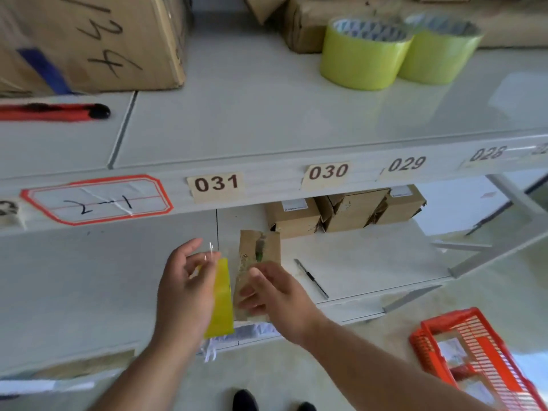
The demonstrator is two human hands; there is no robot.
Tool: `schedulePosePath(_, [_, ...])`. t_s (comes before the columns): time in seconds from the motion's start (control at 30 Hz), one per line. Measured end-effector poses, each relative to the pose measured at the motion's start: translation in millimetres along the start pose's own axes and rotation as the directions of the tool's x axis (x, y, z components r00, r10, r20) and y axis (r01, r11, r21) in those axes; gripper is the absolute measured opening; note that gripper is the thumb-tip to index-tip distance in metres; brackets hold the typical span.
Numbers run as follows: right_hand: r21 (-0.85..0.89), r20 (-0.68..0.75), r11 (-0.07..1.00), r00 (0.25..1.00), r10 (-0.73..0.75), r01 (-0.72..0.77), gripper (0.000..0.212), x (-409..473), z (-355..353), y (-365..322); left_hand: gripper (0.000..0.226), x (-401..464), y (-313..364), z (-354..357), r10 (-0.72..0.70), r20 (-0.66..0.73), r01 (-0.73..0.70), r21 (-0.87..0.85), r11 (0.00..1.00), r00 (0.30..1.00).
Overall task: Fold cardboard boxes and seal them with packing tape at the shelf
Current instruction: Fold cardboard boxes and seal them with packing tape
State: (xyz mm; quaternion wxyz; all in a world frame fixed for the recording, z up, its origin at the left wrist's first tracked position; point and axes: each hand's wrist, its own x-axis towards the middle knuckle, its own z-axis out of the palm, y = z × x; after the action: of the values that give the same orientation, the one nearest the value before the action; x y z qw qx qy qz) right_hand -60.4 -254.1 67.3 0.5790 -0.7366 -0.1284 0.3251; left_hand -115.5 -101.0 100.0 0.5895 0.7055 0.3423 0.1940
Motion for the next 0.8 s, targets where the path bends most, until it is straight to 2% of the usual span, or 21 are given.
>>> schedulePosePath(0.03, [0.132,0.012,0.991,1.0,0.015,-0.016,0.052,-9,3,-9,0.03,-10,4,10,0.011,-0.004,-0.011,-0.021,1.0,1.0])
schedulePosePath(0.1, [0.17,-0.016,0.985,1.0,-0.006,0.008,0.064,-25,3,-15,0.03,-32,13,29,0.023,0.033,-0.02,-0.076,0.997,0.999])
schedulePosePath(0.27, [0.275,-0.146,0.961,0.989,0.003,0.037,0.056,-50,-28,-13,0.036,-68,33,52,0.123,0.131,-0.126,0.015,0.992,0.984])
schedulePosePath(0.37, [0.241,-0.126,0.97,0.992,-0.012,0.043,0.054,-66,-47,-11,0.043,-76,39,49,0.168,0.2,-0.193,0.108,0.975,0.965])
schedulePosePath(0.5, [0.199,-0.099,0.977,0.993,-0.06,0.079,0.041,-84,-64,-11,0.043,-87,40,48,0.316,0.27,-0.379,0.228,0.897,0.909])
schedulePosePath(0.63, [0.217,-0.104,0.974,0.993,-0.048,0.07,0.04,-97,-71,-17,0.035,-104,41,52,0.389,0.28,-0.436,0.13,0.89,0.878])
schedulePosePath(0.8, [0.232,-0.109,0.972,0.994,0.002,0.023,0.041,-104,-65,-15,0.033,-121,45,59,0.37,0.181,-0.358,-0.095,0.929,0.911])
